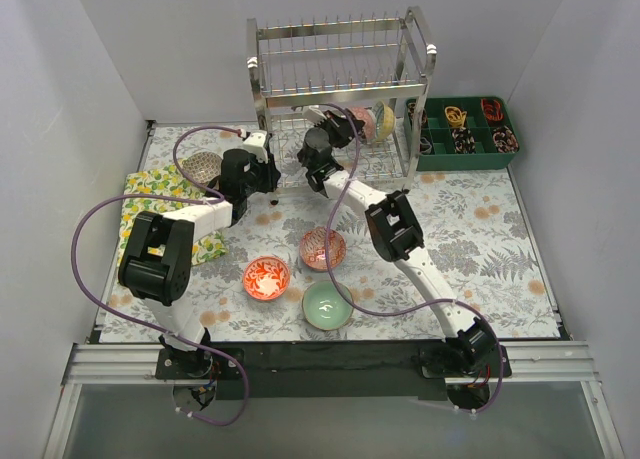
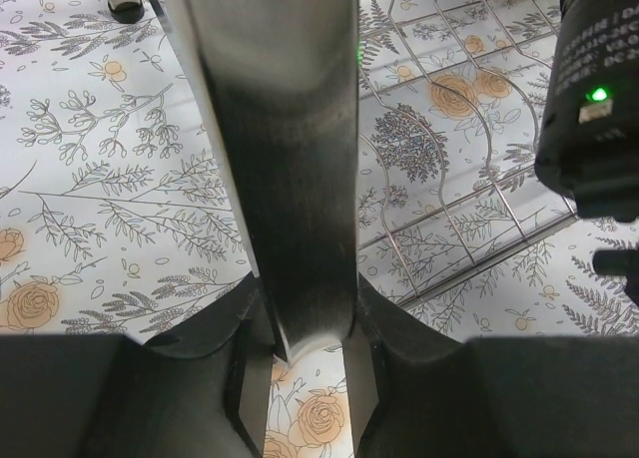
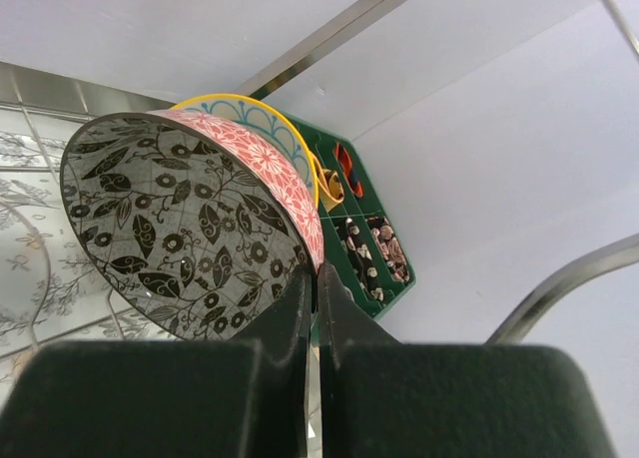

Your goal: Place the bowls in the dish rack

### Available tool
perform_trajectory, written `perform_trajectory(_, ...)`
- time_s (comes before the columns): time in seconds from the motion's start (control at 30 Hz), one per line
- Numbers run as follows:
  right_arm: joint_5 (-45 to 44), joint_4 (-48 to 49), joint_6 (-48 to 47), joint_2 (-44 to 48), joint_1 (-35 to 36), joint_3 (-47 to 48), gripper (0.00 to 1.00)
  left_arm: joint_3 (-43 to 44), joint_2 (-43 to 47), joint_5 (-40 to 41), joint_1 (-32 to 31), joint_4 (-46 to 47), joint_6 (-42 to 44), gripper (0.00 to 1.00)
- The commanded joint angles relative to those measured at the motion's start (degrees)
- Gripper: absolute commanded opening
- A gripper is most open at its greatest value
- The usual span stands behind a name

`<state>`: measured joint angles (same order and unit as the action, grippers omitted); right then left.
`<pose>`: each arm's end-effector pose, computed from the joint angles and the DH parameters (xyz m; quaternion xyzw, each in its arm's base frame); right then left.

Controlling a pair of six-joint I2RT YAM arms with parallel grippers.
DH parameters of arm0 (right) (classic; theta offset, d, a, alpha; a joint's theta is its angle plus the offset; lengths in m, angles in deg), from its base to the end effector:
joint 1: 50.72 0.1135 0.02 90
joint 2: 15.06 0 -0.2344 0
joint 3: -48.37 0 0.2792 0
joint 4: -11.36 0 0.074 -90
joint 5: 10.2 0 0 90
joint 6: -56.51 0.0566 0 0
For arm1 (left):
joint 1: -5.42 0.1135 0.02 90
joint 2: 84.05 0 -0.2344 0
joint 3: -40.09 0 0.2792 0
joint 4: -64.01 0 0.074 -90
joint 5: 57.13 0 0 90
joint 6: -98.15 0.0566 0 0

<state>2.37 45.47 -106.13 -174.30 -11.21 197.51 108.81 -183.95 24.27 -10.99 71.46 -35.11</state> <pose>0.4926 0.3346 0.1827 -0.0598 0.6724 -0.5130 0.5302 0.3987 -0.1262 0.1476 -0.1540 0.8217 -0.3256 0.4416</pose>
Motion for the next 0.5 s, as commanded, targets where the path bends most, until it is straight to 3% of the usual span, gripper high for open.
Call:
perform_trajectory(0.0,1.5,5.2,0.3,-0.6,-2.1,4.5,0.01,-0.8,-0.7,-3.2,-1.5,-7.5,-2.1,0.15)
perform_trajectory(0.47,2.5,2.4,3.1,-4.8,-2.2,7.0,0.01,-1.4,0.1,-3.9,-2.3,-11.2,-1.6,0.25)
